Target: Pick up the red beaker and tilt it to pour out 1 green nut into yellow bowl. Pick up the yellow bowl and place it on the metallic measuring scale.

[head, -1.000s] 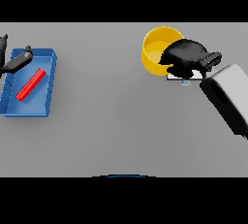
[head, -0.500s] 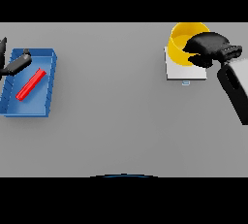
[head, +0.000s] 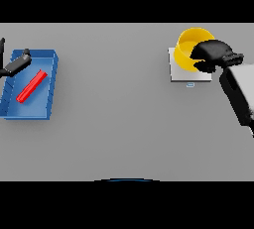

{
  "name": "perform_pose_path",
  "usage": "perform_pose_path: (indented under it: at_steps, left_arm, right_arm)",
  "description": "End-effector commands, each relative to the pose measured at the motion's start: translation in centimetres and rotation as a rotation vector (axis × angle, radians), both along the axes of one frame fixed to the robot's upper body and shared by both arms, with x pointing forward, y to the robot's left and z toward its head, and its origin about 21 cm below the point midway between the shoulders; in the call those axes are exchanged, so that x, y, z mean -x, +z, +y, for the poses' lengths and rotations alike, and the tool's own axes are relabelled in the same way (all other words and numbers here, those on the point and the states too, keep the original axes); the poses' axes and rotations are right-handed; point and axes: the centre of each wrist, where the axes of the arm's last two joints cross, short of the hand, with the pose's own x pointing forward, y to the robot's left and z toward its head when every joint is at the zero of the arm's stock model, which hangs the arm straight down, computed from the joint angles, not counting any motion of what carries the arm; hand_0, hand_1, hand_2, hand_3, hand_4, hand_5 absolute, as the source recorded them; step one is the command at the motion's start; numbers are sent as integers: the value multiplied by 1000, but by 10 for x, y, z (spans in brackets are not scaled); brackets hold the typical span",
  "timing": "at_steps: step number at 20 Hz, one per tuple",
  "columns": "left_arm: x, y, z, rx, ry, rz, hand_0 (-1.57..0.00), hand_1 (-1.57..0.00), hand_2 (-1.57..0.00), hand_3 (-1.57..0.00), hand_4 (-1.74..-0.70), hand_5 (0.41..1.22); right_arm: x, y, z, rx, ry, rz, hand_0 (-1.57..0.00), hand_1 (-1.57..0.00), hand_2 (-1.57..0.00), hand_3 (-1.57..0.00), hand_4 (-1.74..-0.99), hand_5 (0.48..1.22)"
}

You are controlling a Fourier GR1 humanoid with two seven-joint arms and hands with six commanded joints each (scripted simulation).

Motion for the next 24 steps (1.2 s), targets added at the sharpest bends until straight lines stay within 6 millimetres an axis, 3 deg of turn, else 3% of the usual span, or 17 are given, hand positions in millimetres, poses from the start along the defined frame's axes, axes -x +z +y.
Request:
perform_pose_path:
  at_steps: [1,5,7,8,9,10,12,15,19,24]
  left_arm:
    - [-1,0,-1,4,-6,-1,1,1,1,1,-796,729]
    - [-3,3,-5,9,-13,-7,1,1,1,1,-806,734]
    - [-6,3,-6,6,-14,-2,1,1,1,1,-811,740]
    - [-5,2,-5,5,-11,1,1,1,1,1,-813,745]
    - [-6,2,-7,7,-15,3,1,1,1,1,-812,745]
    - [-5,-1,-6,4,-12,8,1,1,1,1,-812,744]
    - [-4,-3,-6,5,-11,16,1,1,1,1,-812,745]
    - [-8,-1,-6,-5,-10,11,1,1,1,1,-806,738]
    - [-10,-5,-5,7,-7,19,1,1,1,1,-812,736]
    - [-11,0,-5,15,-5,1,1,1,1,1,-821,734]
  right_arm:
    - [0,-6,-1,2,-8,2,-1571,-1499,-1565,-1500,-1727,1221]
    - [-6,-9,-4,3,-20,10,-1548,-1420,-1568,-1481,-1721,1221]
    - [-7,-12,-2,-13,-23,34,-1536,-1411,-1569,-1165,-1728,1221]
    - [-6,-14,-2,-21,-28,46,-1543,-1443,-1496,-1022,-1659,1221]
    - [-7,-12,-2,-23,-44,55,-1525,-1350,-1348,-907,-1596,1134]
    - [-8,-11,-3,-31,-51,57,-1219,-1083,-1132,-824,-1548,1053]
    - [-8,-11,-4,-34,-47,67,-780,-692,-810,-711,-1470,928]
    - [-11,-12,-4,-31,-49,85,-399,-354,-518,-604,-1410,821]
    - [-12,-13,-4,-16,-6,103,-163,-144,-288,-475,-1356,755]
    - [-14,-15,-6,7,-1,120,-53,-47,-115,-348,-1308,733]
